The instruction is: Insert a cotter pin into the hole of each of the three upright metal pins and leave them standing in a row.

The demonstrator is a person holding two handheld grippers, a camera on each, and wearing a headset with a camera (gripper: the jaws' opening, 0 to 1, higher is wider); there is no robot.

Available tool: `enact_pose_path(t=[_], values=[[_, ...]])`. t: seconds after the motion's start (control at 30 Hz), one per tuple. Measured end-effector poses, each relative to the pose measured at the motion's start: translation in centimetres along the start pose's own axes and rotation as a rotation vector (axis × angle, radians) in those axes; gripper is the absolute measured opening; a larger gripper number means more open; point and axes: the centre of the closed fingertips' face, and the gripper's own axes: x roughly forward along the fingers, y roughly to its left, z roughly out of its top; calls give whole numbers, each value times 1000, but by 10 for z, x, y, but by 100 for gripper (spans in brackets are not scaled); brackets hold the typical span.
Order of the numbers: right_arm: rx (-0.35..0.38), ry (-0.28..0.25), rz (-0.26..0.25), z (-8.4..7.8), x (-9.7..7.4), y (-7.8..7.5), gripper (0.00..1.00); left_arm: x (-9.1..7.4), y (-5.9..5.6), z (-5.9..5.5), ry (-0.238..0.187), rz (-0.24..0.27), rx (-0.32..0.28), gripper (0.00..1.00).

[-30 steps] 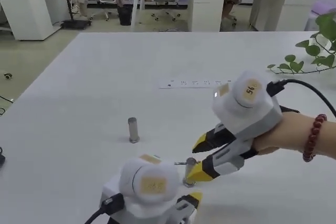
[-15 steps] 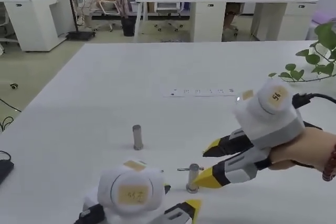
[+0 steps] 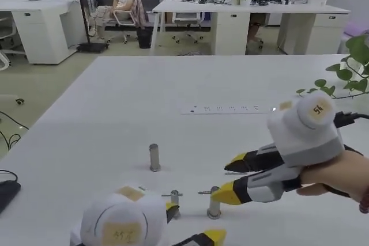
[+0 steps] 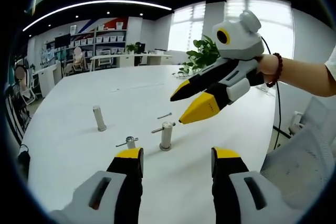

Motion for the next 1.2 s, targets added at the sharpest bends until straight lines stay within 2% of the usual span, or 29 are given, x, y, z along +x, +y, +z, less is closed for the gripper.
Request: enact_pose_path(t=[0.27, 0.5, 0.6, 0.67, 0.8, 0.87, 1.2], values=[[16, -61, -15, 16, 6, -4, 47, -13, 7, 2, -35, 2, 2, 64], [7, -73, -36, 24, 17, -10, 47, -16, 11, 10, -70, -6, 29, 79], [-29, -69, -57, 26, 22, -14, 46, -17, 10, 14, -84, -17, 33, 82], [-46, -62, -71, 28, 25, -17, 46, -17, 11, 13, -80, -20, 42, 86], [-31, -76, -78, 35, 31, -23, 46, -17, 10, 14, -84, -37, 32, 92], [-33, -82, -83, 39, 36, -25, 46, -17, 11, 13, -77, -39, 54, 95], [-30, -94, -79, 46, 60, -36, 44, -15, 18, 14, -88, -54, 62, 99]])
